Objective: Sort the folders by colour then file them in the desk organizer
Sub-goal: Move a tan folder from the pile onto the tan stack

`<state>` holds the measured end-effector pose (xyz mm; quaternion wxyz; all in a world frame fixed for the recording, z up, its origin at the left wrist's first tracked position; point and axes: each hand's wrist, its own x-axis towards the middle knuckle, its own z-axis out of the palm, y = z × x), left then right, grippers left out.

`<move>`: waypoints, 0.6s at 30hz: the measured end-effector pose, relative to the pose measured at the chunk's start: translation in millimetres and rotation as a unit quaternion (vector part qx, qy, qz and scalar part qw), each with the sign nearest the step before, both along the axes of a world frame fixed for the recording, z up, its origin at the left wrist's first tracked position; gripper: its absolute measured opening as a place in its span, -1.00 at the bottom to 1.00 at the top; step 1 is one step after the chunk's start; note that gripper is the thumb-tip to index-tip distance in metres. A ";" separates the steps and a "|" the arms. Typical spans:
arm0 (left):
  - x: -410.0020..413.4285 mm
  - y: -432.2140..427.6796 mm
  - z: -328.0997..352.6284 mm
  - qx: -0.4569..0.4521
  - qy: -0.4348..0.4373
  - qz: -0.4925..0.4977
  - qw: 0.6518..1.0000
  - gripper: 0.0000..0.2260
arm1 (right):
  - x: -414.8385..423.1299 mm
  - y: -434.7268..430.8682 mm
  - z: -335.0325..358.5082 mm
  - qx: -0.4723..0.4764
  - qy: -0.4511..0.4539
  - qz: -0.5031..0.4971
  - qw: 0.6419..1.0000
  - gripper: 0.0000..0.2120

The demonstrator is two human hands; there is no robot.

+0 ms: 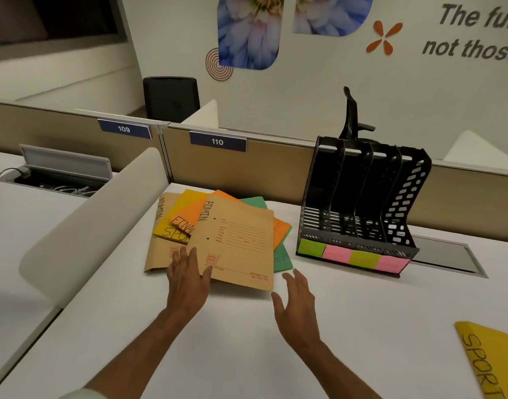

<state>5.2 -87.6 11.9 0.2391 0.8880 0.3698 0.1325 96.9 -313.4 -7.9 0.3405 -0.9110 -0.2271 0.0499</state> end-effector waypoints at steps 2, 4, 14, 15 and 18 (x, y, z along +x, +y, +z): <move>4.0 13.8 -3.9 -0.016 -0.004 0.011 1.000 -0.43 | 5.2 10.8 -1.4 0.008 0.030 0.005 1.000 -0.46; 10.5 26.9 -8.1 -0.044 -0.010 0.026 0.999 -0.44 | 11.8 22.1 -5.4 0.018 0.065 0.012 0.998 -0.45; 27.8 54.9 -25.6 -0.236 -0.081 0.131 0.959 -0.46 | 40.0 50.7 -17.0 0.109 0.245 -0.063 0.961 -0.53; 29.6 57.4 -26.7 -0.251 -0.092 0.140 0.953 -0.46 | 42.9 52.3 -18.0 0.117 0.261 -0.070 0.956 -0.52; 34.9 64.6 -28.9 -0.292 -0.128 0.159 0.934 -0.49 | 50.3 57.4 -21.4 0.127 0.299 -0.091 0.941 -0.52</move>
